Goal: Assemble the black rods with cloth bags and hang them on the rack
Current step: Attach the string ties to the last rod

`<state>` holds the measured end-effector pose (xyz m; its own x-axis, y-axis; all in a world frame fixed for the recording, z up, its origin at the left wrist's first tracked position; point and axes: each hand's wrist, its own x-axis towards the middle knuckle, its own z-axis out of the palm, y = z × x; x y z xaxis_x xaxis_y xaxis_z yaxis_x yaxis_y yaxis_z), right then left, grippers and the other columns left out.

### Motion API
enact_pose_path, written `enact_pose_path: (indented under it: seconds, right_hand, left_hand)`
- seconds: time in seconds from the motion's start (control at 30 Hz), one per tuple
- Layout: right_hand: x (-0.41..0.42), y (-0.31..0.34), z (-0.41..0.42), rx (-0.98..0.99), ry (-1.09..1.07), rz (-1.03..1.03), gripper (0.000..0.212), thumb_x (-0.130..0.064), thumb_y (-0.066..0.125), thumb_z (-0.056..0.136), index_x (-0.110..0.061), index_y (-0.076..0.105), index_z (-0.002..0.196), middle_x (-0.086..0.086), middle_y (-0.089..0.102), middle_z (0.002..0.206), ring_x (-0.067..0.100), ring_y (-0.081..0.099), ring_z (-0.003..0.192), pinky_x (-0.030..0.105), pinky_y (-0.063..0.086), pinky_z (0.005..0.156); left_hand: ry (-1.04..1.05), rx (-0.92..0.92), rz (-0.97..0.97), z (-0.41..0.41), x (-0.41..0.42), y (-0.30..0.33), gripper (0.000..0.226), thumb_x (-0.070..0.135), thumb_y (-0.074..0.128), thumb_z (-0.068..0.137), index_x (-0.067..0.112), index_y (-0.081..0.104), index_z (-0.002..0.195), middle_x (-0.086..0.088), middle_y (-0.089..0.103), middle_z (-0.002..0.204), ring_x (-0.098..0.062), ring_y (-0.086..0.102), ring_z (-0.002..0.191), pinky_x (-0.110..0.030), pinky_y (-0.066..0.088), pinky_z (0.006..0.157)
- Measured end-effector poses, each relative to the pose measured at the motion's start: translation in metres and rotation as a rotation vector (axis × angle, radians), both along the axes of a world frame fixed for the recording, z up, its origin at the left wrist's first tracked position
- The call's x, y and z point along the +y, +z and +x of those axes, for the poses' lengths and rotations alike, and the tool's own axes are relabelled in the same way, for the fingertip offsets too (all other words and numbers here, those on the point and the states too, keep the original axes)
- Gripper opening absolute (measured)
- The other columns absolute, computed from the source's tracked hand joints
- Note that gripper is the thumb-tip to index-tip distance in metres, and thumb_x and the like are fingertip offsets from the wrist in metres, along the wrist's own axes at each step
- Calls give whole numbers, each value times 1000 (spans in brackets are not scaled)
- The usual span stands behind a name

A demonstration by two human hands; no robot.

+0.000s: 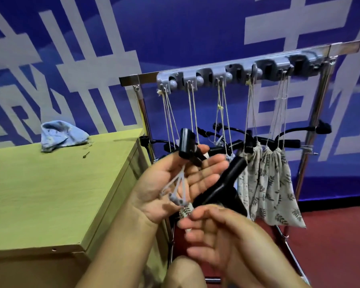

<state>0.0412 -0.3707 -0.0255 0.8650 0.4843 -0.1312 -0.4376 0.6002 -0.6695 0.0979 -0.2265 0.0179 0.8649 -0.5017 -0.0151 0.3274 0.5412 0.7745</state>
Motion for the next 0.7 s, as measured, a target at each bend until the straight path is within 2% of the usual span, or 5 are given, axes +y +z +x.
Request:
enact_pose_path:
  seconds: [0.13, 0.27, 0.4, 0.53, 0.7]
  right_hand:
    - [-27, 26, 6, -766, -728, -522, 10, -32, 65, 74, -23, 67, 79, -4, 70, 83, 0, 63, 72, 9, 47, 64]
    - [-33, 43, 40, -1084, -555, -944, 38, -53, 59, 70, -34, 62, 102, -16, 61, 104, -3, 57, 103, 9, 42, 86]
    - [-22, 46, 42, -935, -481, -703, 35, -53, 68, 70, -19, 64, 75, -1, 71, 76, 4, 66, 69, 15, 49, 63]
    - [-12, 46, 39, -836, -110, -678, 37, -50, 67, 77, -13, 66, 71, -5, 67, 65, 4, 60, 61, 18, 49, 55]
    - [10, 29, 47, -527, 146, -315, 10, -16, 80, 64, -15, 73, 71, 4, 68, 66, 11, 62, 54, 20, 49, 48]
  left_hand:
    - [91, -28, 17, -1, -3, -4, 41, 13, 85, 61, -3, 72, 97, -28, 69, 100, -35, 70, 92, -39, 58, 77]
    - [252, -108, 128, -7, -11, -6, 26, 18, 59, 74, 2, 72, 91, -26, 68, 99, -31, 70, 84, -36, 60, 70]
    - [324, -118, 105, -5, -9, -7, 30, 17, 51, 83, 0, 63, 104, -30, 63, 115, -37, 65, 101, -41, 57, 81]
    - [357, -166, 160, -8, -7, -4, 23, 17, 50, 80, 5, 65, 94, -19, 72, 88, -28, 67, 64, -29, 55, 45]
    - [353, -208, 304, -11, -8, -8, 17, 16, 54, 88, 8, 63, 100, -13, 74, 87, -25, 68, 78, -26, 53, 53]
